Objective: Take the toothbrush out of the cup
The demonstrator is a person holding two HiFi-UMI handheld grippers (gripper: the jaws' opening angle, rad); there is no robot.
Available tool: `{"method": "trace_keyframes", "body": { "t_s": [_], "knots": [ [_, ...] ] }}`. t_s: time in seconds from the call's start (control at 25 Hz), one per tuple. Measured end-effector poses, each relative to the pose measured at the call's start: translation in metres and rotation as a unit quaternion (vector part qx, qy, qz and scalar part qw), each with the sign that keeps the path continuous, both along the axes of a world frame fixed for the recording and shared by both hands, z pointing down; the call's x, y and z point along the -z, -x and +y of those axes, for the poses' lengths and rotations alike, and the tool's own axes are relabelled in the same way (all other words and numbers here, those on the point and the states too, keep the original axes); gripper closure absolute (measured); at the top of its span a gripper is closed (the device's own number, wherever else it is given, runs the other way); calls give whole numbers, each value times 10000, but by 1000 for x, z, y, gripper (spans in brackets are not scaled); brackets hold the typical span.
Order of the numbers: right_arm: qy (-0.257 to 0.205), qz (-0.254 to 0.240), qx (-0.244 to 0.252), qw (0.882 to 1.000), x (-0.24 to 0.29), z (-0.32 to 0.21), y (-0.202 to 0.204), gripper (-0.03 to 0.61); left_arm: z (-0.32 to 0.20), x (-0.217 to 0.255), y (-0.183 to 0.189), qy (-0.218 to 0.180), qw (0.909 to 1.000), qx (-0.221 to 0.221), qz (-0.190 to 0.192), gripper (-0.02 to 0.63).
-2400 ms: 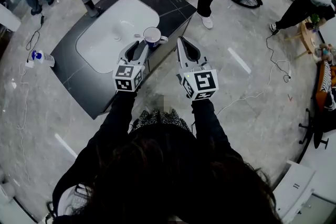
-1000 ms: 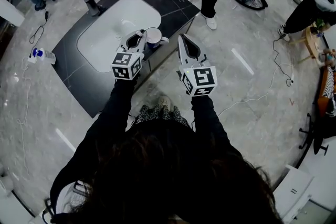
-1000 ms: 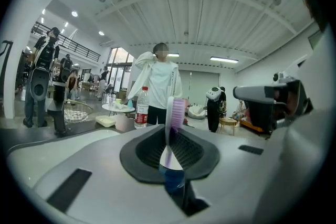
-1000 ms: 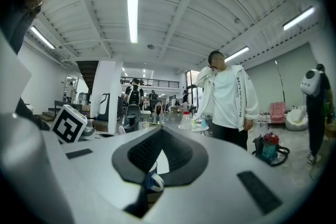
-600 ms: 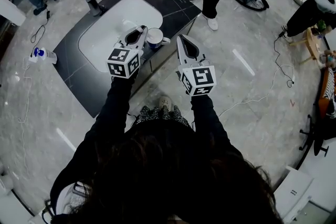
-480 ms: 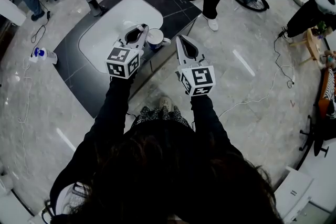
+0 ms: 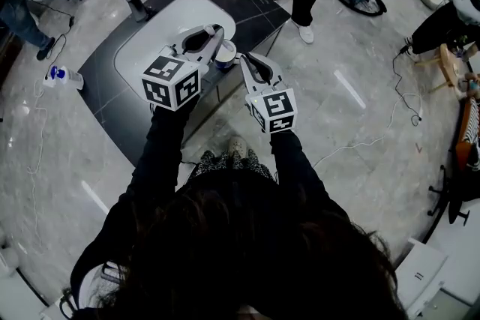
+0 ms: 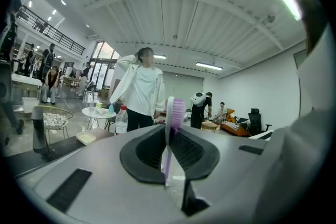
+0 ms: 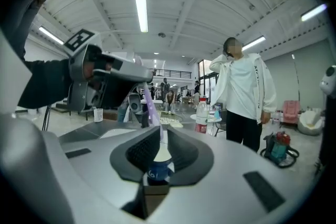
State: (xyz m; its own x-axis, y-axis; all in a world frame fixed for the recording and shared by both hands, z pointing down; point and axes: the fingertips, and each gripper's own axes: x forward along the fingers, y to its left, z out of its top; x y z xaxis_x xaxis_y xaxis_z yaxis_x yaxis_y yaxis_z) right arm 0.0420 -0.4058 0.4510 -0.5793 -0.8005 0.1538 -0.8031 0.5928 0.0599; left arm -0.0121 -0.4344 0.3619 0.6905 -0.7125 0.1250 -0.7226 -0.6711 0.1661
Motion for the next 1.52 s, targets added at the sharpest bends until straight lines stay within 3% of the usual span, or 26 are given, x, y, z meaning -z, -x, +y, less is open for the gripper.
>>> {"method": "trace_keyframes", "body": {
  "t_s": [0.24, 0.72, 1.08, 1.28, 1.52],
  "knots": [
    [88, 249, 113, 9996, -11, -1, 11, 478, 9, 10, -13, 142, 9992, -380, 29, 584],
    [171, 323, 118, 9993, -18, -2, 18, 492, 25, 10, -27, 271, 9958, -878, -37, 584],
    [253, 335, 60, 9991, -19, 0, 15, 508, 31, 13, -34, -335, 9940, -1034, -107, 583],
    [321, 132, -14, 9994, -17, -5, 11, 512, 33, 14, -33, -554, 9928, -1063, 66, 581],
    [301, 8, -150, 9994, -9, -8, 0, 512, 27, 12, -14, -633, 9951, -711, 266, 580]
  ]
}}
